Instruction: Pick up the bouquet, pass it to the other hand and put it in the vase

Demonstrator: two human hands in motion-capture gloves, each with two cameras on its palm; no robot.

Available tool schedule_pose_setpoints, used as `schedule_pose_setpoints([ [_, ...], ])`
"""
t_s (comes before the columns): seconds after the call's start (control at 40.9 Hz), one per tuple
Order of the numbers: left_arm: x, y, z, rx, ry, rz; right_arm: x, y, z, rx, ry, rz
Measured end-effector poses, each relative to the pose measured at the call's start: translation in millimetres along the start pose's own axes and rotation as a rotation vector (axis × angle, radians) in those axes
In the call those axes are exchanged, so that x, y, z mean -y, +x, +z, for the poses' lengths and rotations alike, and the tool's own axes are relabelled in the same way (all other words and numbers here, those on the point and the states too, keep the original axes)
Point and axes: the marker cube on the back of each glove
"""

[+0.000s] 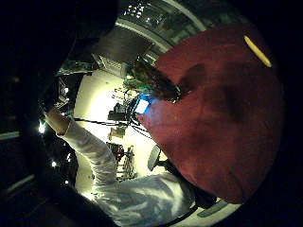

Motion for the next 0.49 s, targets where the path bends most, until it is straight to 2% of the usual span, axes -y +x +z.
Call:
schedule_pose_setpoints([
  [0.073,14,29,4,-0.035,0.056,0.013,3,-13,8,0.024,-0.019,-0.022],
  [0.22,37,39,-14,-0.131,0.156,0.055,0,-18,-3,-0.009,-0.011,-0.031],
  [0.318,47,24,-30,-0.054,0.236,-0.065,0,-18,-13,-0.039,-0.009,-0.039],
  [0.489,51,5,-45,-0.012,0.344,-0.064,-5,-8,-17,-0.069,-0.072,-0.003],
])
